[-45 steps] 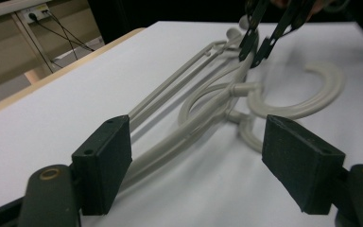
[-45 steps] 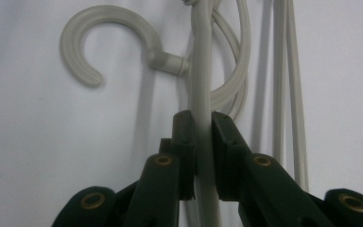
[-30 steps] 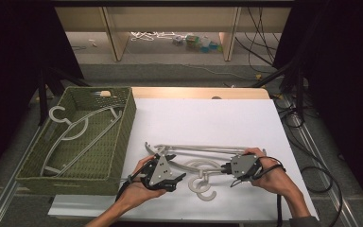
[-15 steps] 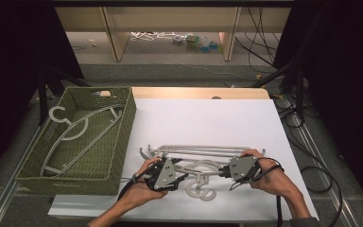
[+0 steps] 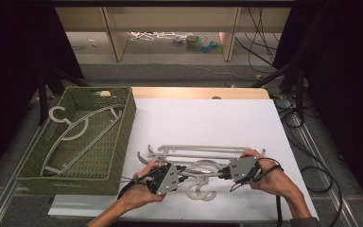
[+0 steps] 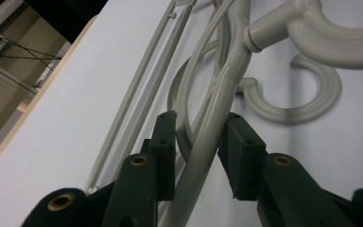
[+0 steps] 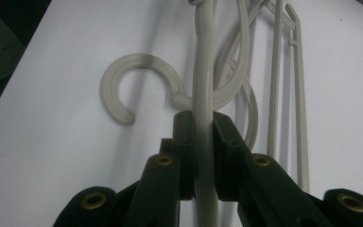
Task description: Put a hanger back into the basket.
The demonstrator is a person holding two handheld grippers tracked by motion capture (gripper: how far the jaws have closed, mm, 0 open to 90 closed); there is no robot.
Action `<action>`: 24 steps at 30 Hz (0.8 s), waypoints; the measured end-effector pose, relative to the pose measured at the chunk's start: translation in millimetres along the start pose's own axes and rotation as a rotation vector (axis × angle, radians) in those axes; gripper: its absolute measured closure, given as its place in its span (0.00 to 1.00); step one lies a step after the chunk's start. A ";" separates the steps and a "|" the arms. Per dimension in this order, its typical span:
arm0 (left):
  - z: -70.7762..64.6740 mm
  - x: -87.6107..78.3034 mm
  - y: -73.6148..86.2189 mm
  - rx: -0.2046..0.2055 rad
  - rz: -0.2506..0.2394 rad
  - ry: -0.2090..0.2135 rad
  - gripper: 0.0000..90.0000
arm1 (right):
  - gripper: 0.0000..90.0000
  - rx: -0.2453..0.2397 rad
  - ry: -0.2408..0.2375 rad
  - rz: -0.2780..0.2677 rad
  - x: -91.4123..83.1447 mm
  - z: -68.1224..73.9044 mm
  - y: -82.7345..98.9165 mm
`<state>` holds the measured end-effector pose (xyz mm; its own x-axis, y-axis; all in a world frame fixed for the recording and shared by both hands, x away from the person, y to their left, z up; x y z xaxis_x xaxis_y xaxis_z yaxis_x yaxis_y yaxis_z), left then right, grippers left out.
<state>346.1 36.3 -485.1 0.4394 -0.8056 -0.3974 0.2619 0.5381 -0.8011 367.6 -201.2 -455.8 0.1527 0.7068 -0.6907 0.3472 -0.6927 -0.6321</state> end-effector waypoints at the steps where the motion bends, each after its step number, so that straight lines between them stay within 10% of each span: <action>1: 0.9 -1.4 -2.0 0.017 0.003 0.000 0.77 | 0.91 0.017 -0.006 -0.025 -0.9 0.0 -0.6; 14: -1.9 -12.7 -21.5 0.117 -0.005 0.078 0.87 | 0.85 0.042 0.050 -0.090 -10.5 -4.6 -2.6; 24: 6.0 -26.1 -31.6 -0.102 0.013 0.108 0.88 | 0.68 0.118 0.153 -0.106 -15.6 -11.8 -1.6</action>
<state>331.5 41.8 -446.7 0.3458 -0.8236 -0.4496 0.1661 0.5253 -0.8345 375.6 -209.5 -439.9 0.2630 0.7840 -0.5623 0.2594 -0.6188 -0.7414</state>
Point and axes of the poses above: each handheld gripper's, and its own axes: x roughly forward along the jaws, y roughly out of its underside, z roughly to its left, the point moved 4 cm from there along x, roughly forward along the jaws, and after that the axes turned 10 degrees about -z, right-handed, at the moved point
